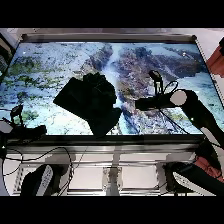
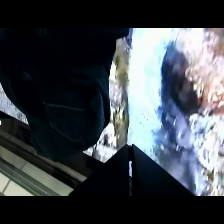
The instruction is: Fold the clothes and pants, and hang the long-sleeved shirts on hangers.
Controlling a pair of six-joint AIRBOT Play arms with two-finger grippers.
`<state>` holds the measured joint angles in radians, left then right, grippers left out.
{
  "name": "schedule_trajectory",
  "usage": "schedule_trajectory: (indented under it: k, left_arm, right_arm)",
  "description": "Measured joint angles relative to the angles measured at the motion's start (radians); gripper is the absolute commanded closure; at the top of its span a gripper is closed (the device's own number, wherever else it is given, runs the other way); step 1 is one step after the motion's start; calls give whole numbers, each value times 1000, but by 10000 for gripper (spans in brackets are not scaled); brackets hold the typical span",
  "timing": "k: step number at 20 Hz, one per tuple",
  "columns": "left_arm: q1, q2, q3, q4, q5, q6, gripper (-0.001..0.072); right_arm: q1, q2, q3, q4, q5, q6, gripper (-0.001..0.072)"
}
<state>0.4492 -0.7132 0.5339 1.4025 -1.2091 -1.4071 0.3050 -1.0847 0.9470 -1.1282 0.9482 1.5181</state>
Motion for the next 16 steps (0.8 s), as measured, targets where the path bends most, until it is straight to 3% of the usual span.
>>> schedule_trajectory:
  k: [8, 16]
  left_arm:
    - [-4, 0, 0, 3, 0, 0, 579]
    - [-6, 0, 0, -43, 91, 0, 580]
  right_arm:
    - [0, -105, 0, 1, -83, -34, 688]
    - [0, -163, 0, 3, -112, -69, 688]
